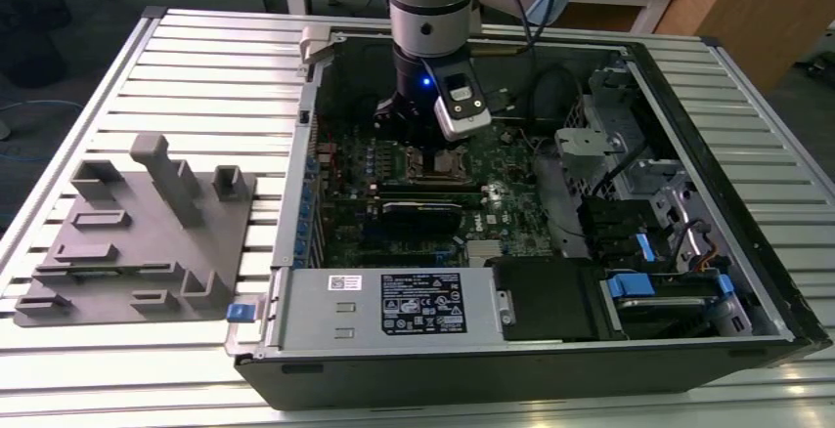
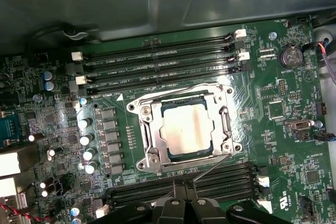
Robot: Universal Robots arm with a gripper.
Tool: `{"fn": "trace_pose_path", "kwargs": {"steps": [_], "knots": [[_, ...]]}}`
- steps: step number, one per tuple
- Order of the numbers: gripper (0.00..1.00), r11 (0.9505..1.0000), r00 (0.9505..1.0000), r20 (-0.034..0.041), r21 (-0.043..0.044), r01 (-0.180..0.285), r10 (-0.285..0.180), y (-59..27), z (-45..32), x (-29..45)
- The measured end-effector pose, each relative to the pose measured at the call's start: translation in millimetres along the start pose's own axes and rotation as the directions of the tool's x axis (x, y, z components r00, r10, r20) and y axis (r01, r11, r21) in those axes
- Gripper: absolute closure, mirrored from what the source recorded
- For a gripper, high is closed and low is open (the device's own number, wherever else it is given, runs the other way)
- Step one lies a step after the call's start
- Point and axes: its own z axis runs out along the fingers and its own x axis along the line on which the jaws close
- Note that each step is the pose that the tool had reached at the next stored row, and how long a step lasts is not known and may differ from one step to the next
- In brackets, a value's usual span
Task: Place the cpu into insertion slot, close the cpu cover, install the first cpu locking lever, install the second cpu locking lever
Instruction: 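Install the second cpu locking lever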
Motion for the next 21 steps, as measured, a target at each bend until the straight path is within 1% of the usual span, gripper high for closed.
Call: {"fn": "trace_pose_path", "kwargs": {"steps": [5,8,16,21], "knots": [[0.89,1.0000,1.0000,-0.0001,-0.0003,0.000,0.000,0.0,0.0,0.0],[0.89,1.0000,1.0000,-0.0004,-0.0024,0.000,0.000,-0.1,0.8,0.4],[0.89,0.9998,1.0000,-0.0015,-0.0201,-0.002,0.002,-0.7,2.9,4.6],[0.89,0.9996,1.0000,-0.0030,-0.0296,-0.003,0.003,-1.8,5.3,10.4]]}}
